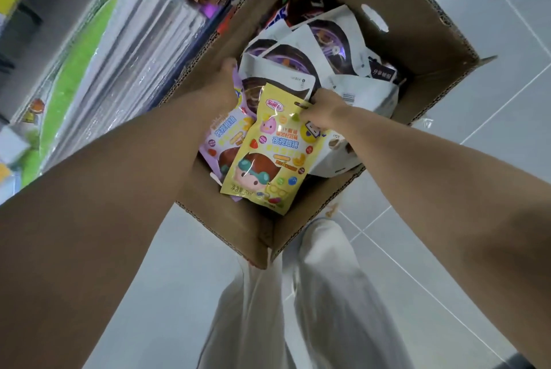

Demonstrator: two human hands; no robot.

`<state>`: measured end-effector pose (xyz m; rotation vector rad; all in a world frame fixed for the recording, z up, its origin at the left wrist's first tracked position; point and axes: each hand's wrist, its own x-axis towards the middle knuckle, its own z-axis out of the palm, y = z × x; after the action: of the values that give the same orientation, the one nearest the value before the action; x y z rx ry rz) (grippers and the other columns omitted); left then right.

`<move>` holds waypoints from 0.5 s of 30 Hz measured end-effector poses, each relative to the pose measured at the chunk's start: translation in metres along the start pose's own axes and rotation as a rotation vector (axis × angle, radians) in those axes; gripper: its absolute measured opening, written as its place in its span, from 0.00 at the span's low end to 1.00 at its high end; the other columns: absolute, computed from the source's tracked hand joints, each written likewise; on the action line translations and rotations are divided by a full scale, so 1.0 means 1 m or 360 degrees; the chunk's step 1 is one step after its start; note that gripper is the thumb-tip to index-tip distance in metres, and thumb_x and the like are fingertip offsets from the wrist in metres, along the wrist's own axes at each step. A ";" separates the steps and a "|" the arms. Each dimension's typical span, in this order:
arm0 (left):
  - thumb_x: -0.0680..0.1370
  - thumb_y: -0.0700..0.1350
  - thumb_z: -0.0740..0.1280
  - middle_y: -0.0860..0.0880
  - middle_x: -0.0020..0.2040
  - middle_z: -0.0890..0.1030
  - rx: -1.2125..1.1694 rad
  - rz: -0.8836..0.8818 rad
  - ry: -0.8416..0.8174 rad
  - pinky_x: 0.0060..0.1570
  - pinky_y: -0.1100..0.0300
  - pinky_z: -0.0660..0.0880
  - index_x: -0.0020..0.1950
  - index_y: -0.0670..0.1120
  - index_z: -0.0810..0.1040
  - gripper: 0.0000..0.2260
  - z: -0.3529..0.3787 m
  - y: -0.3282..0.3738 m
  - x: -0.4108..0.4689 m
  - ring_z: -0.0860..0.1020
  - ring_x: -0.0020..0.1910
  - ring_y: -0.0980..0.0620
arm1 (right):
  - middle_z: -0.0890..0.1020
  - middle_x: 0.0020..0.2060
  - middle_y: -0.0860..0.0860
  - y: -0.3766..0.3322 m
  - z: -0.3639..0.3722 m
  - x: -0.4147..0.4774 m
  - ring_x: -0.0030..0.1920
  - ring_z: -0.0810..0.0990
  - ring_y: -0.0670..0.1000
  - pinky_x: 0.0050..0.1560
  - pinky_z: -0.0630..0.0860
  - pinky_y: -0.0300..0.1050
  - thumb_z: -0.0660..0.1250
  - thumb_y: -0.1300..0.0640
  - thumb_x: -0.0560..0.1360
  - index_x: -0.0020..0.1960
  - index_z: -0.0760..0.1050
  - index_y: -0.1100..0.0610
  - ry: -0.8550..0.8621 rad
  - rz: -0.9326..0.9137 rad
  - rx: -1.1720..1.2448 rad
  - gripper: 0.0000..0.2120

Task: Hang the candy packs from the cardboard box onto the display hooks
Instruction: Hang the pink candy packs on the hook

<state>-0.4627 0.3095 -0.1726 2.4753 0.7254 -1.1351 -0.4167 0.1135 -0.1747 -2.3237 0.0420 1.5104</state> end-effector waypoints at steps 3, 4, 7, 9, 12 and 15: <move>0.76 0.36 0.64 0.38 0.65 0.74 0.0249 -0.0149 0.0016 0.59 0.48 0.72 0.66 0.39 0.70 0.18 -0.005 0.020 -0.005 0.74 0.63 0.38 | 0.78 0.42 0.55 0.002 -0.004 -0.002 0.37 0.77 0.52 0.36 0.75 0.41 0.67 0.54 0.73 0.47 0.75 0.60 -0.0083 -0.0005 -0.0222 0.09; 0.77 0.35 0.63 0.39 0.64 0.74 0.0390 -0.0162 0.0067 0.57 0.48 0.73 0.65 0.38 0.72 0.16 -0.005 0.028 -0.010 0.74 0.63 0.39 | 0.78 0.42 0.55 0.004 -0.005 -0.003 0.35 0.76 0.51 0.35 0.74 0.40 0.67 0.55 0.73 0.45 0.74 0.60 -0.0056 -0.0011 -0.0254 0.07; 0.77 0.34 0.62 0.39 0.64 0.73 0.0745 -0.0009 0.0226 0.54 0.50 0.73 0.64 0.37 0.72 0.16 -0.006 0.036 -0.028 0.74 0.62 0.40 | 0.77 0.42 0.55 0.010 -0.013 -0.015 0.40 0.75 0.52 0.40 0.72 0.41 0.66 0.58 0.73 0.46 0.76 0.59 0.0138 -0.0038 -0.0247 0.05; 0.77 0.35 0.61 0.38 0.65 0.69 0.0773 0.0096 0.0266 0.56 0.49 0.71 0.66 0.38 0.69 0.18 -0.008 0.031 -0.041 0.70 0.63 0.39 | 0.76 0.41 0.55 0.011 -0.020 -0.029 0.42 0.74 0.52 0.37 0.69 0.40 0.66 0.58 0.73 0.43 0.75 0.59 0.0245 -0.0079 -0.0205 0.04; 0.76 0.33 0.59 0.37 0.58 0.76 0.0659 0.0296 0.0312 0.47 0.50 0.71 0.69 0.39 0.62 0.21 -0.018 0.023 -0.073 0.76 0.56 0.36 | 0.76 0.38 0.54 0.008 -0.030 -0.060 0.41 0.74 0.53 0.37 0.70 0.40 0.67 0.56 0.73 0.37 0.72 0.56 0.0337 -0.0138 -0.0157 0.08; 0.77 0.33 0.57 0.36 0.52 0.78 0.0548 0.0663 0.0427 0.36 0.51 0.67 0.68 0.40 0.62 0.19 -0.040 0.014 -0.112 0.78 0.48 0.35 | 0.77 0.41 0.52 -0.003 -0.044 -0.102 0.43 0.77 0.53 0.43 0.71 0.43 0.67 0.54 0.74 0.46 0.77 0.55 0.0406 -0.0237 -0.0231 0.05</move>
<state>-0.4926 0.2824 -0.0602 2.9143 0.0564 -0.8349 -0.4207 0.0844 -0.0672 -2.5587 -0.1765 1.1747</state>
